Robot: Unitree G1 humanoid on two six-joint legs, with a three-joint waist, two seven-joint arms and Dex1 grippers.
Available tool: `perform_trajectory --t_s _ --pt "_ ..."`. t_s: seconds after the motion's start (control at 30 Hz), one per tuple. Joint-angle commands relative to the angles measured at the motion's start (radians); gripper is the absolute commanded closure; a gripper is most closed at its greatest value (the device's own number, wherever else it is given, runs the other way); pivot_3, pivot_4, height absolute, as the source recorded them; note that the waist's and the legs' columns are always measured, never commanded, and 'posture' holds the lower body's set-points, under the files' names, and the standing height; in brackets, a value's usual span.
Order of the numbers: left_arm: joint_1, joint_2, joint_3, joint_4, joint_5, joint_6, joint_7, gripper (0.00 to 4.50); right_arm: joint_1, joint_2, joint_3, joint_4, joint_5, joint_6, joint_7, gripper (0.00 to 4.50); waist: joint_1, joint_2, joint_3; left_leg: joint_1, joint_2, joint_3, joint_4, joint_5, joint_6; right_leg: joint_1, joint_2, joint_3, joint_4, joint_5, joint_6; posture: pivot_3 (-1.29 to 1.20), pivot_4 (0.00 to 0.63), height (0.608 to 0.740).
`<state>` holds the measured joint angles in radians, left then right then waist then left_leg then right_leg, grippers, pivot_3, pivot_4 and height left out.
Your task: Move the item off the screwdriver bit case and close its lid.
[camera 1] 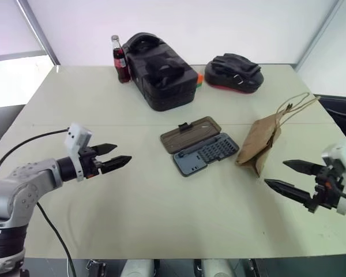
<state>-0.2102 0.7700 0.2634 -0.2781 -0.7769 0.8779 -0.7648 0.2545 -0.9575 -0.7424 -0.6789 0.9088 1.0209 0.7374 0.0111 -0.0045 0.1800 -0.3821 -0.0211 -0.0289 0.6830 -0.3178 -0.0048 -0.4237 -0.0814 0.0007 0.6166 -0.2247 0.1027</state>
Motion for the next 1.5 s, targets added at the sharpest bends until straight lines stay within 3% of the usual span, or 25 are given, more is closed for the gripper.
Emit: perform_trajectory --t_s 0.03,1.0,1.13,1.3,1.5 --pt "-0.002 0.001 0.033 -0.033 -0.012 -0.022 -0.002 0.09 -0.028 -0.016 -0.002 0.005 -0.003 -0.020 -0.005 0.05 0.000 0.000 0.000 0.000 0.000 0.000 0.000 0.000 0.000 0.000 0.000 0.000 0.000 0.000 0.000 0.00 0.150 0.740" --pt "-0.014 -0.003 0.009 -0.012 0.014 -0.065 -0.011 0.09 -0.028 -0.016 0.023 -0.010 -0.016 -0.013 -0.036 0.05 0.001 0.000 0.000 0.000 0.000 0.000 0.000 0.000 0.000 0.000 0.000 0.000 0.000 0.000 0.001 0.00 0.150 0.740" --pt "-0.089 0.000 -0.025 -0.016 0.008 -0.062 -0.028 0.09 -0.062 -0.018 0.017 -0.007 0.021 0.009 -0.061 0.05 0.001 0.000 0.000 0.000 0.000 0.000 0.000 0.000 0.000 0.000 0.000 0.000 0.000 0.000 0.001 0.00 0.150 0.740" --pt "-0.263 0.018 -0.156 -0.047 -0.022 -0.050 -0.185 0.09 -0.108 0.010 -0.008 -0.013 0.150 0.091 -0.145 0.05 0.003 -0.001 0.000 0.000 -0.001 0.000 0.001 0.000 0.000 0.001 0.000 0.000 0.000 0.000 0.000 0.00 0.150 0.740" --pt "-0.382 -0.020 -0.317 0.033 0.078 -0.146 -0.319 0.09 -0.167 0.073 0.002 -0.082 0.339 0.133 -0.480 0.05 -0.007 0.000 -0.001 0.001 -0.002 0.001 0.001 0.000 0.000 0.001 0.001 0.001 0.000 0.000 0.001 0.00 0.150 0.740"
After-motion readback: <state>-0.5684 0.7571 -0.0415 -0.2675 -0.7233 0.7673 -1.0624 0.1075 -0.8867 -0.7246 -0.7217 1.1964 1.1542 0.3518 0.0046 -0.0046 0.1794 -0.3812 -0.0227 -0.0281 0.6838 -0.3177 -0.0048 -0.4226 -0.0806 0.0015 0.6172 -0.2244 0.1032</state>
